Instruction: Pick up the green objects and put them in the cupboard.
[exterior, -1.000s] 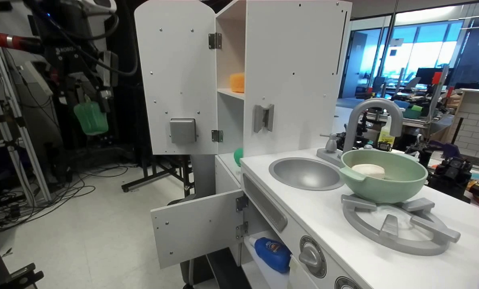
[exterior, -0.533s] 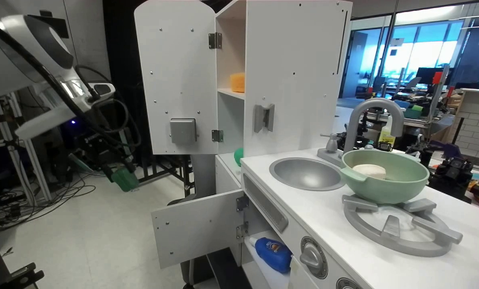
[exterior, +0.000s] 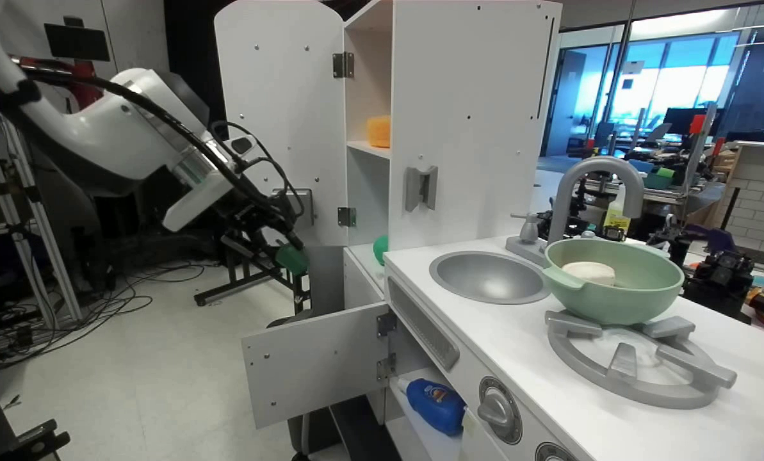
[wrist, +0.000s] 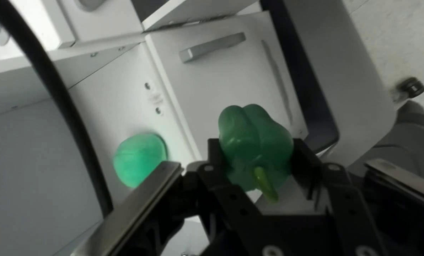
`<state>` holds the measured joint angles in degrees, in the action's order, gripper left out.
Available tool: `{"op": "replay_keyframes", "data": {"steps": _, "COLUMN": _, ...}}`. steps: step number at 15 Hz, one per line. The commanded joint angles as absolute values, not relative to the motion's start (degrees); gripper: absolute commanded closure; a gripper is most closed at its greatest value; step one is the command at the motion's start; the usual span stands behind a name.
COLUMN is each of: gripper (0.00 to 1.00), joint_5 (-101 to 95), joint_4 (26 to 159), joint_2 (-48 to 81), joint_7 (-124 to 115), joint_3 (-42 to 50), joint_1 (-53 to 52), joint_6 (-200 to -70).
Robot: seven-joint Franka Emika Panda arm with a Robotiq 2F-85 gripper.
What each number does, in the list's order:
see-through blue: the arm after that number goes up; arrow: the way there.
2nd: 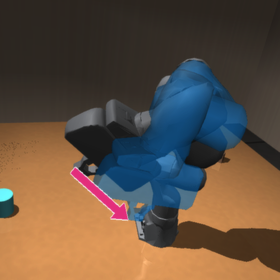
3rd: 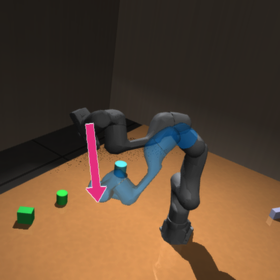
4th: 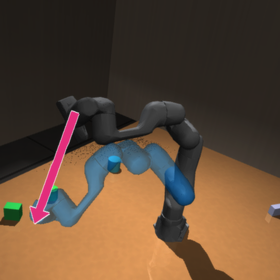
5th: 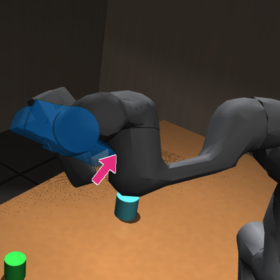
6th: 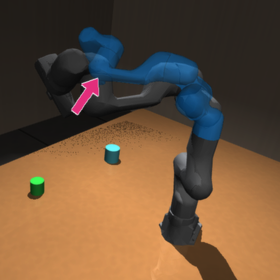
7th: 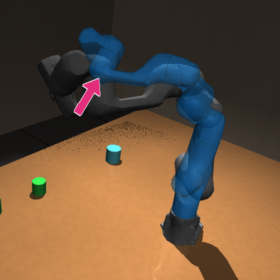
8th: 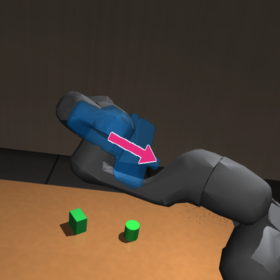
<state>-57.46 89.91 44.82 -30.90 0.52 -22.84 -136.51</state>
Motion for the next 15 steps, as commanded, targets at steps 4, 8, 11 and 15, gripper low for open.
{"op": "replay_keyframes", "data": {"steps": 4, "gripper": 0.75, "joint_5": -59.9, "joint_4": 65.4, "joint_2": 61.7, "joint_7": -33.2, "joint_3": 5.1, "joint_1": -23.7, "joint_6": -137.2}}
{"op": "replay_keyframes", "data": {"steps": 8, "gripper": 0.75, "joint_5": -59.3, "joint_4": 53.3, "joint_2": 70.3, "joint_7": -33.2, "joint_3": 7.4, "joint_1": -24.0, "joint_6": -137.0}}
{"op": "replay_keyframes", "data": {"steps": 11, "gripper": 0.75, "joint_5": -58.0, "joint_4": 44.4, "joint_2": 75.4, "joint_7": -32.8, "joint_3": 9.1, "joint_1": -23.0, "joint_6": -136.4}}
{"op": "replay_keyframes", "data": {"steps": 15, "gripper": 0.75, "joint_5": -56.7, "joint_4": 33.8, "joint_2": 81.4, "joint_7": -32.2, "joint_3": 11.1, "joint_1": -21.7, "joint_6": -135.7}}
